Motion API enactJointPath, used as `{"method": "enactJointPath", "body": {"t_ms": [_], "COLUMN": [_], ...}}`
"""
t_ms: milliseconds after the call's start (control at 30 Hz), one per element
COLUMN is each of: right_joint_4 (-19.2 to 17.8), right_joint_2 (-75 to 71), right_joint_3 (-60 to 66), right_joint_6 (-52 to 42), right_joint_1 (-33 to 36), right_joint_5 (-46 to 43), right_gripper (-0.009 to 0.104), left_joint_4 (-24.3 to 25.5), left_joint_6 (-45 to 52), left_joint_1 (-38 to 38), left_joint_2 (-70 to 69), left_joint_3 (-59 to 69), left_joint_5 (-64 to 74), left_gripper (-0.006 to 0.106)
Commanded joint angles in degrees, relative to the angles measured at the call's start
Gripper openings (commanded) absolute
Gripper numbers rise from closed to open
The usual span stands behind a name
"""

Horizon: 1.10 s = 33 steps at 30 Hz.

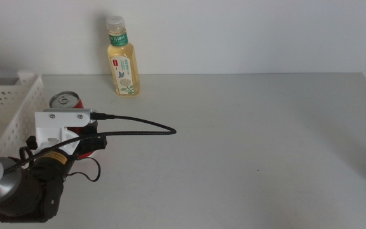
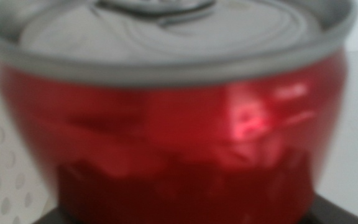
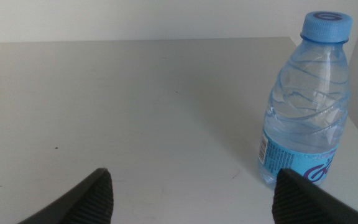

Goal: Use arms to grab the bottles and put them into the dustbin to the left of the table.

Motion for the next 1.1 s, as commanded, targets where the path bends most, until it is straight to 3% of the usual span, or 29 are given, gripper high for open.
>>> {"method": "enactJointPath", "body": {"t_ms": [0, 200, 300, 733, 1067], "right_joint_4": [-0.4, -0.4, -0.4, -0.4, -0.4], "right_joint_2": [-1.2, -1.2, -1.2, -1.2, -1.2], "right_joint_3": [-0.6, -0.6, -0.6, -0.6, -0.6], "right_joint_6": [-0.5, -0.5, -0.5, -0.5, -0.5], "right_joint_1": [-0.4, -0.4, -0.4, -0.4, -0.4], "right_joint_5": [-4.0, -4.0, -4.0, -4.0, -4.0], "right_gripper": [0.066, 0.066, 0.066, 0.066, 0.066], "left_joint_4": [0.3, 3.4, 3.3, 6.5, 9.3], "left_joint_6": [-0.6, -0.8, -1.0, -0.3, -0.3], "left_joint_1": [0.1, 0.1, 0.1, 0.1, 0.1], "left_joint_2": [-2.1, -2.5, -4.8, -24.9, -32.1], "left_joint_3": [-1.2, -1.0, -1.0, -2.2, -17.8], "left_joint_5": [-8.3, -7.8, -1.2, 33.3, 85.0], "left_gripper": [0.060, 0.014, 0.000, -0.002, -0.002]}}
